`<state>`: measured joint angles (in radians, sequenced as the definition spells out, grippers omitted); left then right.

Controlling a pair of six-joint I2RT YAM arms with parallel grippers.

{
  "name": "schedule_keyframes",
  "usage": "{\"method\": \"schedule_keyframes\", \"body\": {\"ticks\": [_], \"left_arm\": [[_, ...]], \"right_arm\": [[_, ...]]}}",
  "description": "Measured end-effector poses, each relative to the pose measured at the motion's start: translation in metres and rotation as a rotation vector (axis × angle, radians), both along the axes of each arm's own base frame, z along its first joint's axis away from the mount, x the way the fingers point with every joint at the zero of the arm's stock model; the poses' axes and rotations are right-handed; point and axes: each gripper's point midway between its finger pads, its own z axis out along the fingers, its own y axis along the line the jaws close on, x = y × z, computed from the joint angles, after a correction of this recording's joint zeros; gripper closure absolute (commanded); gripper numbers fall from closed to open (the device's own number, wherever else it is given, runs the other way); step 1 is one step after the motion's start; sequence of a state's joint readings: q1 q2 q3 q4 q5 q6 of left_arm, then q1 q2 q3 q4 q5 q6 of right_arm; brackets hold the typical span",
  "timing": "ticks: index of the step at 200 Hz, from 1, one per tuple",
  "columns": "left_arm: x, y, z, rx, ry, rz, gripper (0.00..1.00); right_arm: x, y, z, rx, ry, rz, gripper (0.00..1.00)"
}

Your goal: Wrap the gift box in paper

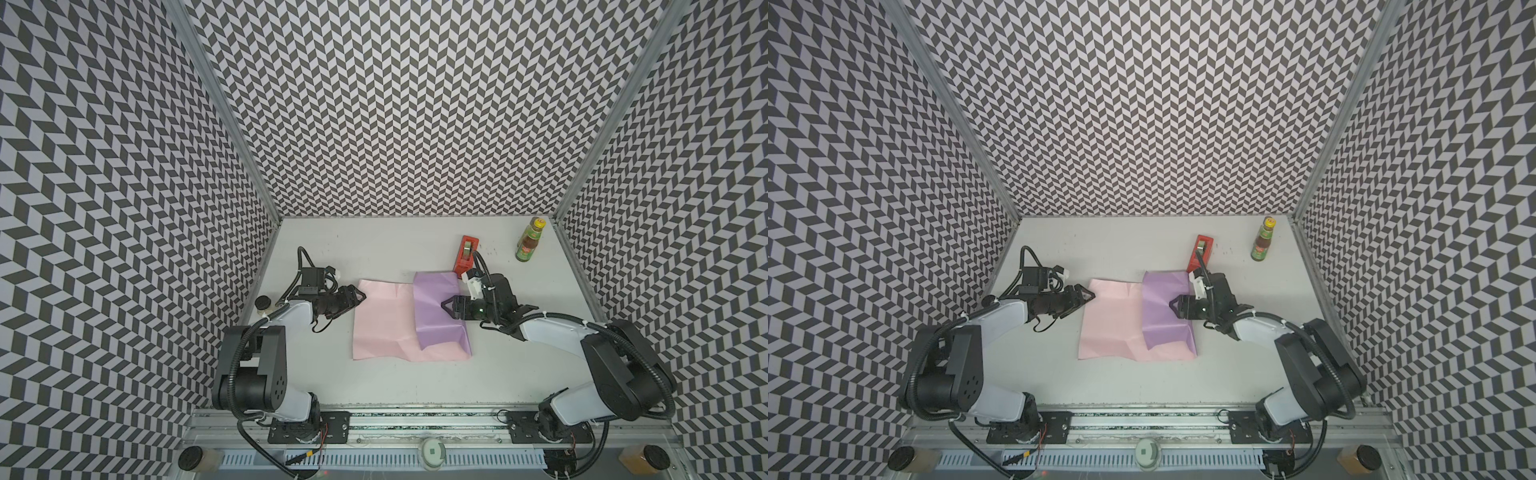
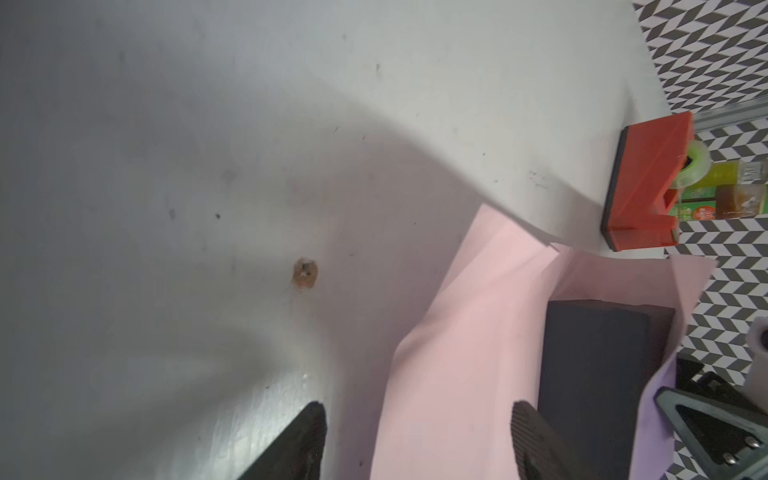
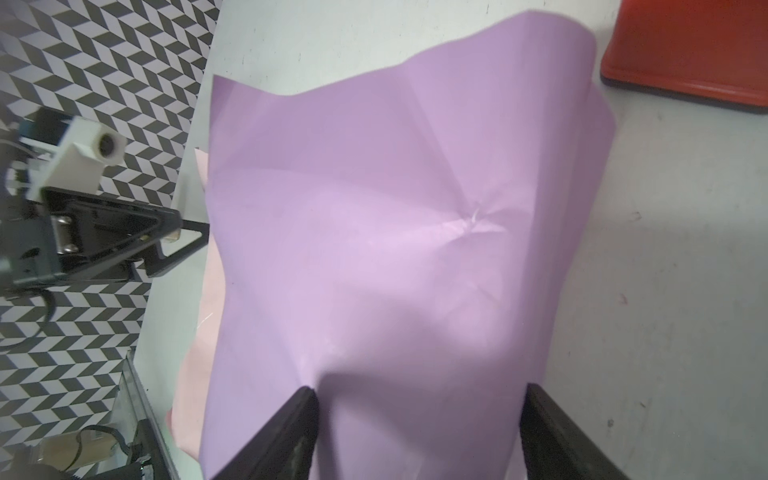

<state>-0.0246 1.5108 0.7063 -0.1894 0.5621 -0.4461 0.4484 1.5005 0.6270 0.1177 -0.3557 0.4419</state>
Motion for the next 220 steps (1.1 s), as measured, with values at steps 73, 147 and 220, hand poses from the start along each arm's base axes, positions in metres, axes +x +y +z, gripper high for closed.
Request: {"method": "schedule_keyframes", "body": {"ticks": [73, 147, 220], "left_arm": [[-0.019, -0.006, -0.015, -0.03, 0.073, -0.035, 0.5], [-0.027, -0.021, -0.009, -0.112, 0.075, -0.09, 1.0], [-0.027, -0.084, 0.082, -0.196, -0.116, -0.243, 1.0]], "right_arm": [[0.002, 0.002, 0.002, 0.007, -0.015, 0.007, 0.26], [0.002, 0.002, 0.002, 0.007, -0.015, 0.007, 0.26], [0.003, 0.002, 0.002, 0.007, -0.016, 0.007, 0.26]]}}
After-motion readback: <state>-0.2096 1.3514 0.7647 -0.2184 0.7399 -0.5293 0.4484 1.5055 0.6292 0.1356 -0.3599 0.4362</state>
